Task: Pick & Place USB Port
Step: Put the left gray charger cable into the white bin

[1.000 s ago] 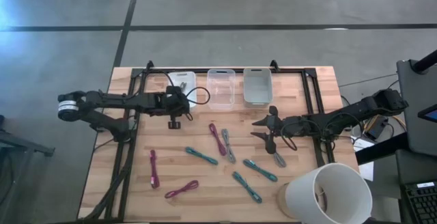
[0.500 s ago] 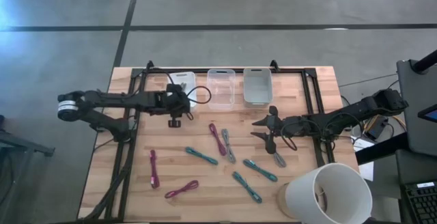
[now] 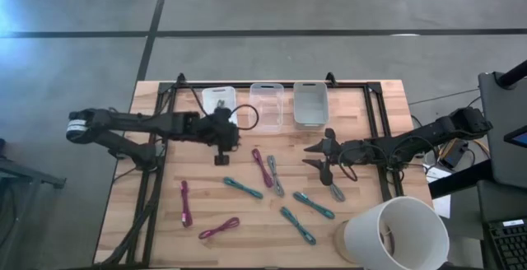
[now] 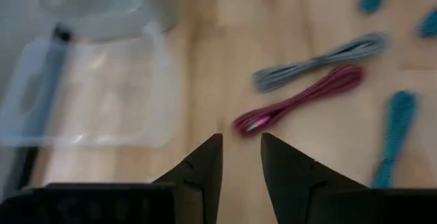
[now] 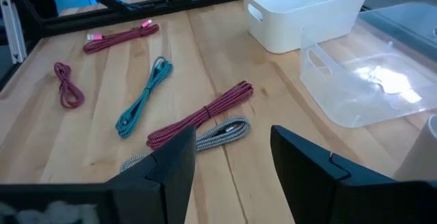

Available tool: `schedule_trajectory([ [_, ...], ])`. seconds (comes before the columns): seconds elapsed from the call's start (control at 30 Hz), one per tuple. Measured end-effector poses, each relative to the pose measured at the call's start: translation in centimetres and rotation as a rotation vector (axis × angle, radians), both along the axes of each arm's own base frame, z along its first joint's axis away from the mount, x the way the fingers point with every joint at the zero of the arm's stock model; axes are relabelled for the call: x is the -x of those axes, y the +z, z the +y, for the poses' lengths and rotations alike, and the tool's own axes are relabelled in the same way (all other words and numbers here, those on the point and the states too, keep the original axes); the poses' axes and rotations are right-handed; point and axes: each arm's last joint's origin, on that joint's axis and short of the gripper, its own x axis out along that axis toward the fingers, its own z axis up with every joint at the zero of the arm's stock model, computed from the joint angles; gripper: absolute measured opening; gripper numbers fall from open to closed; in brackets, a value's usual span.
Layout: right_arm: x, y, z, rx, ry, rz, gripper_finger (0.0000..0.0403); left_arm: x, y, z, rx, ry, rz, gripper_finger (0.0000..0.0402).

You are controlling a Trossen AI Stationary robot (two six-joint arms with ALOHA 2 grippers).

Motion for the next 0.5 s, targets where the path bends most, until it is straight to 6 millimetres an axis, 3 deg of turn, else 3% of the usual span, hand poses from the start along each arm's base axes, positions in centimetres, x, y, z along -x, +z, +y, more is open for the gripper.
schedule_trajectory([
  [0.23, 0.0, 0.3, 0.1, -0.135, -0.052, 0.151, 0.0187, -0.2, -2.6, -1.9, 0.054, -0.041, -0.081, 0.011],
  [0.5, -0.9, 0.4, 0.3, -0.214, -0.156, 0.339, 0.0172, 0.3, -6.0, -2.2, 0.116, -0.055, -0.199, 0.0111],
])
